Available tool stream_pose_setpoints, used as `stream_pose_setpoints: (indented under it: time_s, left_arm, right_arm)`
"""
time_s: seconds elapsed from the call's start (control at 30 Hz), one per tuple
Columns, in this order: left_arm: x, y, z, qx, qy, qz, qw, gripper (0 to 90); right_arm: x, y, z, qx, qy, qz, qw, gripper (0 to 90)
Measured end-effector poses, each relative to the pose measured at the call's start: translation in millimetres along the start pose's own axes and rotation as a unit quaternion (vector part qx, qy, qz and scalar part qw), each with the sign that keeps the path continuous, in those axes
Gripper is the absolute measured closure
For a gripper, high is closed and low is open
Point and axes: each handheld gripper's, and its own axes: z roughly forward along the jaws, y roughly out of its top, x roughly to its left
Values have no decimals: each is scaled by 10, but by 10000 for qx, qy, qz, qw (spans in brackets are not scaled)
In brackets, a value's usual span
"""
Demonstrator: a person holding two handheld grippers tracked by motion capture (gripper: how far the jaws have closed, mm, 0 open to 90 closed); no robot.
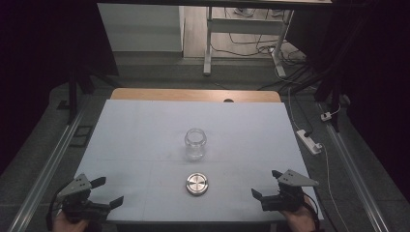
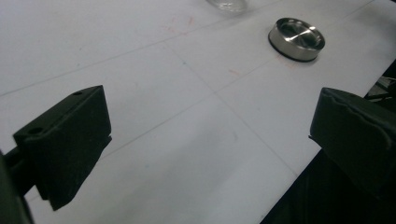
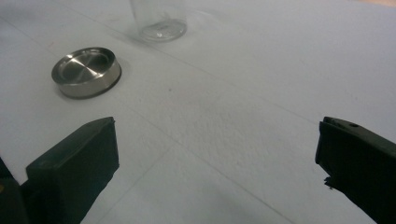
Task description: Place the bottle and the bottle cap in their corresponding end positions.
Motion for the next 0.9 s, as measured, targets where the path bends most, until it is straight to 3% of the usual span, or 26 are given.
stream_pose_setpoints:
  time_s: [0.33,0.67,0.9]
  left_arm:
    - [41,-113,-36,174,238,-138,9995,0]
    - [36,-180,-43,466,485,-207,9975,0]
    - [41,-174,-20,618,497,-272,9965,0]
  right_arm:
    - [-50,-127,-108,136,-172,232,9995,0]
    - [-57,-190,-149,336,-259,291,9987,0]
    - [-50,-195,-141,496,-266,291,9980,0]
